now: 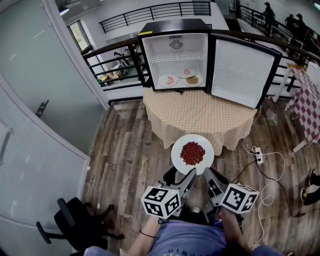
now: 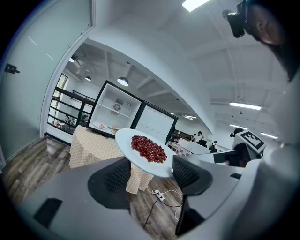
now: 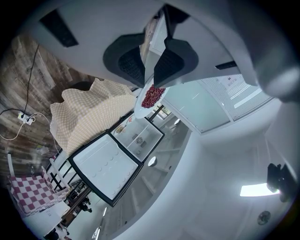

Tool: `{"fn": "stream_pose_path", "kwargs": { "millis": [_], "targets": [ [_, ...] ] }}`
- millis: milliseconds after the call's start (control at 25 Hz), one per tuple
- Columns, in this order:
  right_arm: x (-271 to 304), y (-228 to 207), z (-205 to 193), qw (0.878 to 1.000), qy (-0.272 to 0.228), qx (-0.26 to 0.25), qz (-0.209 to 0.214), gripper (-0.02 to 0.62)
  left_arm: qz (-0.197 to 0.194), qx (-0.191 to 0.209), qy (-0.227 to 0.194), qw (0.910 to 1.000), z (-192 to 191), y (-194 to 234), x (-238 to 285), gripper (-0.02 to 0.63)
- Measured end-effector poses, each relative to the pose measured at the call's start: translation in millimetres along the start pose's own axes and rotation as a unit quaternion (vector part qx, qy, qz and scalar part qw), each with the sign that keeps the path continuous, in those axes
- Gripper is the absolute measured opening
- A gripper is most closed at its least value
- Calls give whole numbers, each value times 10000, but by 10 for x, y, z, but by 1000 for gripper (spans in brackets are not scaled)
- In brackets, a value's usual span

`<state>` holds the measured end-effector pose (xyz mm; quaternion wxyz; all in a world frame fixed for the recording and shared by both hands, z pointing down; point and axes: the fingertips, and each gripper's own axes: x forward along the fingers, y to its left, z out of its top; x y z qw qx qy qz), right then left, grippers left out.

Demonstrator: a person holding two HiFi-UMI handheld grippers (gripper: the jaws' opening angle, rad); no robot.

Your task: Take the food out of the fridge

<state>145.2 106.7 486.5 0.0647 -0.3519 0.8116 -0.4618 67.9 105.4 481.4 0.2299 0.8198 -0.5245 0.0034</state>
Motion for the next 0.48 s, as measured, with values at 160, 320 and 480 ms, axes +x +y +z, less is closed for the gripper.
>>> {"fn": "stream_pose_path", "kwargs": {
  "millis": [160,320,480],
  "targets": [
    [11,0,28,10000,11,-11,-33,67,1,12,-2,10000,10,10,29,290],
    [-7,32,44,9999,46,-49,-121,67,-3,27,-23,10000,16,6,33,290],
    [-9,27,81,9999,4,-94,-111,67,-22,67,-51,10000,44,-10,58,290]
  ]
}}
